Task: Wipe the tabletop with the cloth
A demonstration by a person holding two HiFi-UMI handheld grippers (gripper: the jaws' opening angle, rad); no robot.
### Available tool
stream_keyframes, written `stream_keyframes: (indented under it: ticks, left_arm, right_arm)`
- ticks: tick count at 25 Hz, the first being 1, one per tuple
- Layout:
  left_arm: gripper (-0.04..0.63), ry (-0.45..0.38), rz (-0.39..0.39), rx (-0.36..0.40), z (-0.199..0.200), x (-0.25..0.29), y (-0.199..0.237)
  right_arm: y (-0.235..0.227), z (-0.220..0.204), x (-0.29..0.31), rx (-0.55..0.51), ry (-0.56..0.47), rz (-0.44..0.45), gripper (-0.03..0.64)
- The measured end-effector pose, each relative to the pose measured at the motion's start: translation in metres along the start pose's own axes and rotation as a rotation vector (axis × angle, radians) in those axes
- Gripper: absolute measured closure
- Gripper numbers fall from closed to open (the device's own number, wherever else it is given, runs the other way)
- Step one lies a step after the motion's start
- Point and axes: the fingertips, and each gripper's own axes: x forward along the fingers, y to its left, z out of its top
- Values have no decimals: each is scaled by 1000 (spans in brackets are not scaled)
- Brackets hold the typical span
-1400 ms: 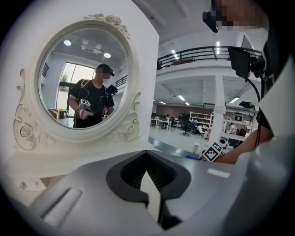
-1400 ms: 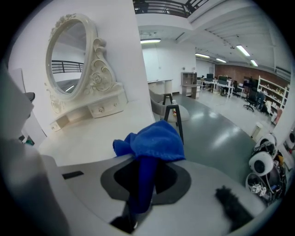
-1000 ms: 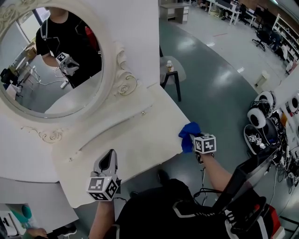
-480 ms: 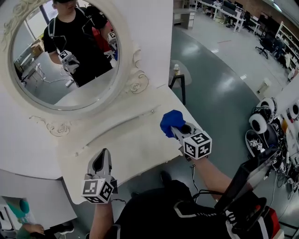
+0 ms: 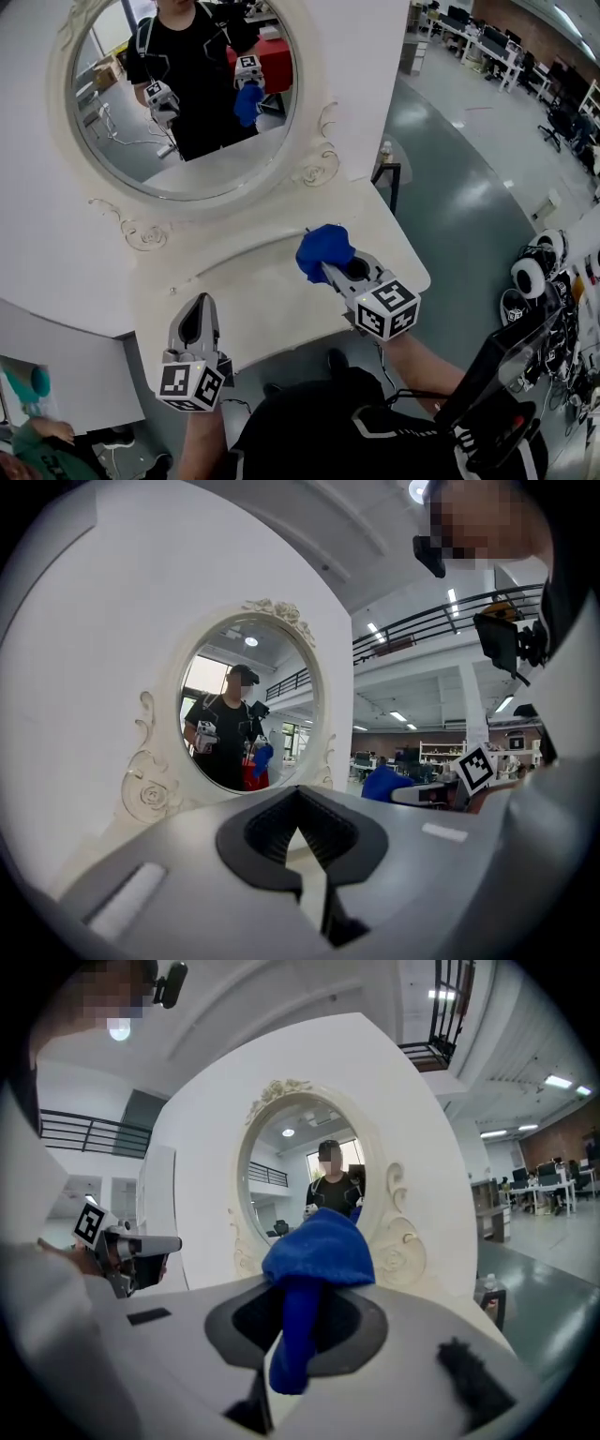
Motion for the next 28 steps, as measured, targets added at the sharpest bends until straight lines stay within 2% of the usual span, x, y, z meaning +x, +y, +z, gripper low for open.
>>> stream_keyframes:
  ticks: [7,28]
  left_arm:
    - [589,-22,63,-8,7,-22,22]
    - [589,-34,70,-8,11,-23,18]
  right_arm:
    - [27,7,22,-13,3,39,565]
    - [30,25,27,-17,-30,61,565]
